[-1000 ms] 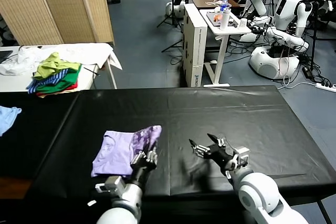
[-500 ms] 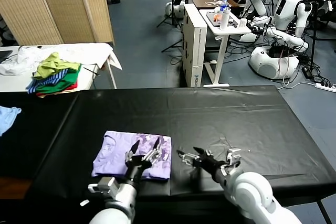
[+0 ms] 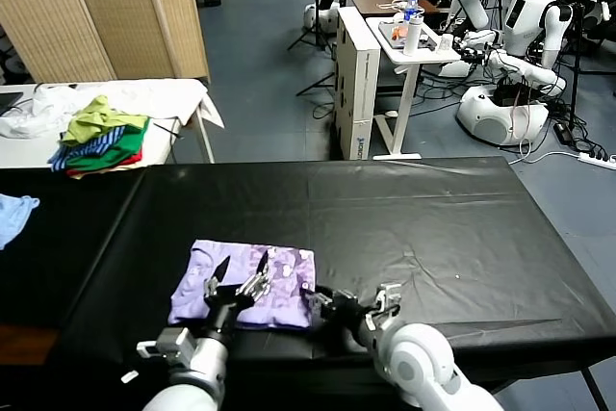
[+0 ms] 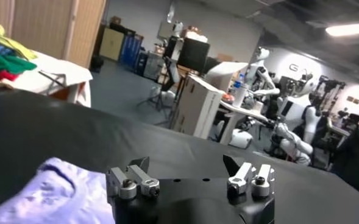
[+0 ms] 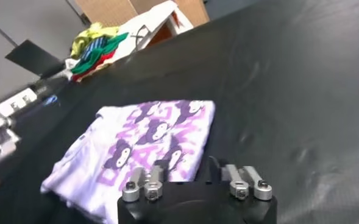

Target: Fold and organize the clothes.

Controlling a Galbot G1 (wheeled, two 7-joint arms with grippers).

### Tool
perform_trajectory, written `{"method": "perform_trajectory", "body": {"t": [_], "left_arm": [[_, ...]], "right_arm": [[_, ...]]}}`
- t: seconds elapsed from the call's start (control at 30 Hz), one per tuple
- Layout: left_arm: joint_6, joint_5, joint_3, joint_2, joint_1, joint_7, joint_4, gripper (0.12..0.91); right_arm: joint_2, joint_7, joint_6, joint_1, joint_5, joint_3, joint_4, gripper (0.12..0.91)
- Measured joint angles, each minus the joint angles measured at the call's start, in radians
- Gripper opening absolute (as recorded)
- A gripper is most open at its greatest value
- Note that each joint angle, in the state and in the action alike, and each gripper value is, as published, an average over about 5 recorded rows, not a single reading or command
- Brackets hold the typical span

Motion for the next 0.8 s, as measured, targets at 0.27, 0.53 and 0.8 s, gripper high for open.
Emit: {"method": "perform_trajectory", "body": {"t": [0.27,0.53,0.8], "left_arm": [[-0.005,-0.003,-0.037,0.014,0.006,-0.002,-0.004,0.907],[-0.012,-0.006,-0.061,0.026,0.004,-0.007,0.013,0.907],[-0.017,-0.009,-0.071,0.031,0.003,-0.012,0.02,0.907]], "right_arm": [[-0.023,-0.003,-0.016,0.014,-0.018,0.031,0.001,0.14],[-0.125,0.002,-0.065,0.015,-0.046,0.101,0.024,0.139],[-0.192,-0.024,-0.065,-0.002,-0.083,0.141,0.042,0.246]]}}
